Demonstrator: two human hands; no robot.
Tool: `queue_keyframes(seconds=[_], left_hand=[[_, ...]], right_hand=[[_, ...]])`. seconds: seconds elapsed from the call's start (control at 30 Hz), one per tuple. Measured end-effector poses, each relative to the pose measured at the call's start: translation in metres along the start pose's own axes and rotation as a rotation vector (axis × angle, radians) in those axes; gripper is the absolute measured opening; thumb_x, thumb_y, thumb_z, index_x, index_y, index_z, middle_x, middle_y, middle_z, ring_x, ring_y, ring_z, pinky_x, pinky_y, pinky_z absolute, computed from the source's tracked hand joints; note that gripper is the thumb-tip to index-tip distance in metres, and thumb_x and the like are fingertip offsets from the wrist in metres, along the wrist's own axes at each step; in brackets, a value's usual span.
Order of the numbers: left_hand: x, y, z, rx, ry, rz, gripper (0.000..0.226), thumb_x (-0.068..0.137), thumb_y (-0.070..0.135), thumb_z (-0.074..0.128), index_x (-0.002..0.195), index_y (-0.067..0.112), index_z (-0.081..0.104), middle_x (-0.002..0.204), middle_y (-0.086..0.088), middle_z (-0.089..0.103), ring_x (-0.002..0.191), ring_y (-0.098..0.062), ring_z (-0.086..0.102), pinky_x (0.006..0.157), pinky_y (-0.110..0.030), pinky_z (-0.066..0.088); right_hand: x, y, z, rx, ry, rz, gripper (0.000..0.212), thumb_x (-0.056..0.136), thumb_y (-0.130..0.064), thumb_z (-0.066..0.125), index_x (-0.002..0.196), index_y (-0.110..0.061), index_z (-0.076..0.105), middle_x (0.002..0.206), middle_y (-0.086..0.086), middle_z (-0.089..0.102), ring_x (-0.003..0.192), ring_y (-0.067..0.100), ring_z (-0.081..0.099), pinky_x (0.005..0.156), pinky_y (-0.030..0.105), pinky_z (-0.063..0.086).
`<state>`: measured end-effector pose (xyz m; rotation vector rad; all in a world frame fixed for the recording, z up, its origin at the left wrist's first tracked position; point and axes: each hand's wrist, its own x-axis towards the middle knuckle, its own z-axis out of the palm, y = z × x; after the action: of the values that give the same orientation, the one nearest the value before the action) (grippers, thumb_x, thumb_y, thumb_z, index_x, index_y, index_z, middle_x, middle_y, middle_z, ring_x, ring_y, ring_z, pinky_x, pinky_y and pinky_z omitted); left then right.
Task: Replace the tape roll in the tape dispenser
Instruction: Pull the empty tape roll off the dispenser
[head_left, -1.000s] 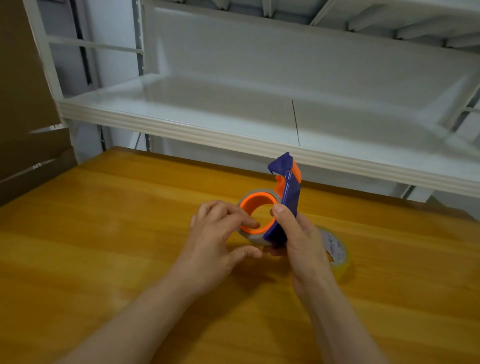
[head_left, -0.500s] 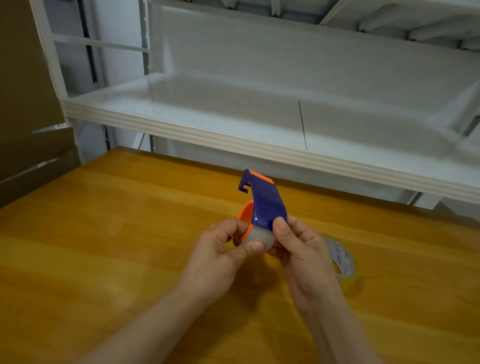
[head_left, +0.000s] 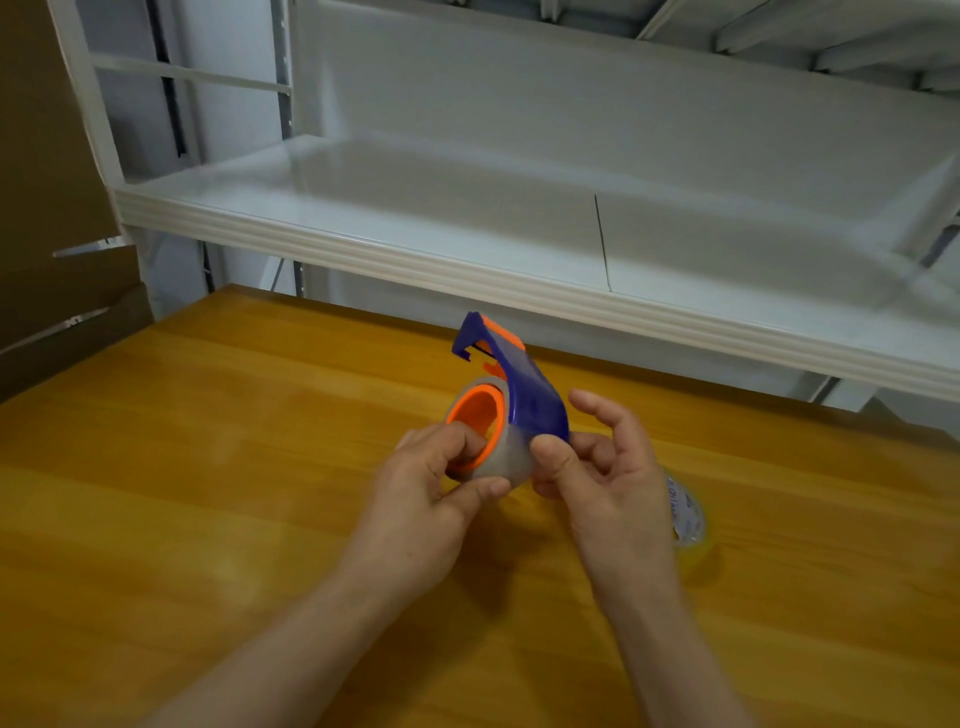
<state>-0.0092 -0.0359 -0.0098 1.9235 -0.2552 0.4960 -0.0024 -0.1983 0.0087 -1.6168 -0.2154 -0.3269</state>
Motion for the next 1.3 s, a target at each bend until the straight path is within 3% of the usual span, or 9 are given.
queue_keyframes(seconds=[0.17, 0.3, 0.37, 0.53, 0.63, 0.8, 0.97, 1.13, 1.3], left_hand=[[0.001, -0.002, -0.002, -0.006, -0.040, 0.012, 0.021, 0.072, 0.024, 0.078, 0.079, 0.030, 0.059, 0.085, 0.019, 0.054, 0.086, -0.003, 0.050, 0.073, -0.012, 0.038], [-0.002, 0.004, -0.002, -0.120, -0.199, -0.015, 0.016, 0.076, 0.024, 0.075, 0.088, 0.024, 0.066, 0.095, 0.003, 0.060, 0.091, -0.007, 0.058, 0.077, -0.019, 0.046], [-0.002, 0.005, -0.002, -0.188, -0.234, -0.054, 0.016, 0.074, 0.027, 0.074, 0.088, 0.023, 0.067, 0.095, -0.001, 0.062, 0.091, -0.011, 0.060, 0.078, -0.024, 0.048], [-0.002, 0.006, -0.003, -0.206, -0.272, -0.061, 0.016, 0.074, 0.025, 0.073, 0.088, 0.021, 0.065, 0.093, 0.001, 0.063, 0.089, -0.011, 0.059, 0.077, -0.023, 0.047], [-0.004, 0.005, -0.001, -0.001, -0.215, 0.045, 0.017, 0.077, 0.031, 0.072, 0.090, 0.030, 0.061, 0.091, 0.016, 0.059, 0.093, -0.007, 0.055, 0.077, -0.020, 0.044], [-0.008, 0.017, -0.001, 0.223, -0.091, 0.078, 0.040, 0.074, 0.043, 0.080, 0.105, 0.038, 0.056, 0.110, 0.020, 0.054, 0.111, -0.003, 0.044, 0.085, -0.018, 0.037], [-0.009, 0.021, -0.001, 0.272, 0.019, 0.023, 0.053, 0.057, 0.079, 0.059, 0.091, 0.040, 0.052, 0.101, 0.031, 0.048, 0.106, -0.002, 0.040, 0.088, -0.027, 0.031], [-0.010, 0.027, -0.001, 0.258, 0.095, 0.018, 0.049, 0.056, 0.077, 0.060, 0.083, 0.036, 0.054, 0.093, 0.028, 0.051, 0.101, -0.003, 0.044, 0.085, -0.029, 0.027], [-0.011, 0.031, 0.000, 0.154, 0.109, -0.051, 0.044, 0.059, 0.069, 0.070, 0.081, 0.033, 0.059, 0.091, 0.023, 0.055, 0.104, 0.005, 0.044, 0.092, -0.038, 0.041]], right_hand=[[0.001, -0.003, -0.001, 0.053, 0.046, 0.009, 0.064, 0.072, -0.071, 0.060, 0.124, -0.036, 0.052, 0.080, 0.001, 0.075, 0.066, 0.017, 0.071, 0.061, 0.034, 0.057], [-0.003, -0.006, -0.002, 0.062, 0.048, -0.022, 0.090, 0.057, -0.092, 0.053, 0.127, -0.035, 0.049, 0.077, -0.014, 0.072, 0.060, 0.005, 0.067, 0.050, 0.021, 0.053], [-0.004, -0.010, -0.003, 0.093, 0.028, -0.026, 0.085, 0.065, -0.080, 0.056, 0.136, -0.036, 0.042, 0.080, -0.017, 0.074, 0.063, 0.002, 0.069, 0.050, 0.019, 0.052], [0.000, -0.011, -0.003, 0.122, 0.043, -0.066, 0.047, 0.092, -0.010, 0.063, 0.135, -0.025, 0.052, 0.099, -0.031, 0.072, 0.089, 0.000, 0.072, 0.061, 0.023, 0.058], [0.002, -0.005, -0.004, 0.136, 0.058, -0.017, 0.055, 0.091, 0.013, 0.059, 0.129, -0.027, 0.057, 0.100, -0.025, 0.075, 0.091, 0.003, 0.072, 0.062, 0.023, 0.058], [0.002, -0.002, 0.000, 0.253, 0.114, 0.050, 0.049, 0.092, 0.006, 0.061, 0.125, -0.031, 0.060, 0.097, -0.024, 0.075, 0.093, 0.004, 0.073, 0.064, 0.023, 0.059], [-0.004, -0.005, 0.006, 0.261, 0.072, 0.088, 0.049, 0.094, 0.007, 0.058, 0.129, -0.028, 0.059, 0.099, -0.021, 0.076, 0.098, 0.009, 0.074, 0.068, 0.026, 0.061], [-0.006, -0.005, 0.009, 0.242, 0.058, 0.078, 0.053, 0.093, 0.009, 0.058, 0.130, -0.028, 0.059, 0.099, -0.024, 0.075, 0.098, 0.005, 0.073, 0.069, 0.025, 0.061], [-0.006, -0.006, 0.009, 0.278, 0.052, 0.084, 0.053, 0.092, 0.008, 0.061, 0.129, -0.030, 0.059, 0.103, -0.018, 0.076, 0.098, 0.013, 0.074, 0.072, 0.034, 0.062]])
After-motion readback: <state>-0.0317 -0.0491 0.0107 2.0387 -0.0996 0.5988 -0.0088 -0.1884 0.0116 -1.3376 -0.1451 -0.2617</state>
